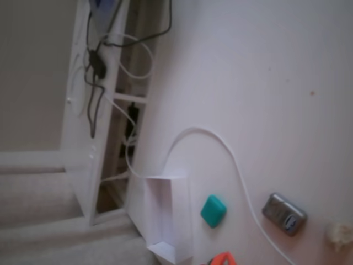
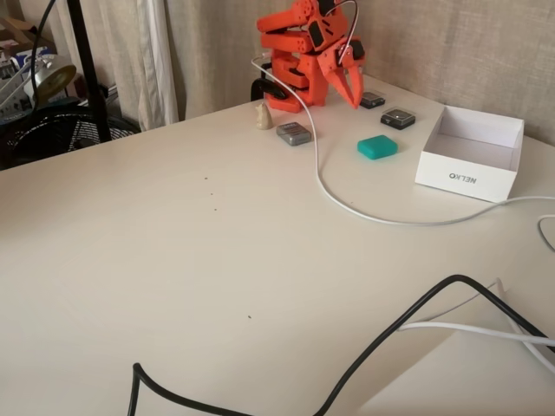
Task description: Grasp the green cube and put it in the bin.
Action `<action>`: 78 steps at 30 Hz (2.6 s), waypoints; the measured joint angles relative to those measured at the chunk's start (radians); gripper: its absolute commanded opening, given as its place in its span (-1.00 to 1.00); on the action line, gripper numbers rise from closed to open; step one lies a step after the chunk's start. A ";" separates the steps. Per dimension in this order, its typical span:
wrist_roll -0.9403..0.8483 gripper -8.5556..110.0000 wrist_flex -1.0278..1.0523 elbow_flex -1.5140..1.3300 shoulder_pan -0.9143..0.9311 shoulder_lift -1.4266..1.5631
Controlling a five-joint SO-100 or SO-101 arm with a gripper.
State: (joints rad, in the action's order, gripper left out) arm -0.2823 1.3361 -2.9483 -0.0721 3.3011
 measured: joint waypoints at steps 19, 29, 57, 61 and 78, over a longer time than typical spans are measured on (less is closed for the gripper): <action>0.072 -0.22 -0.075 0.502 0.002 -0.646; 0.202 -0.21 0.169 1.163 0.061 -1.339; 0.204 -0.22 0.071 1.201 0.127 -1.924; 0.201 -0.22 0.066 1.201 0.112 -1.962; 0.193 -1.00 0.041 1.218 0.095 -2.008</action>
State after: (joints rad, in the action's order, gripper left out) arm -0.0890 1.3775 -1.7303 0.0230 1.2931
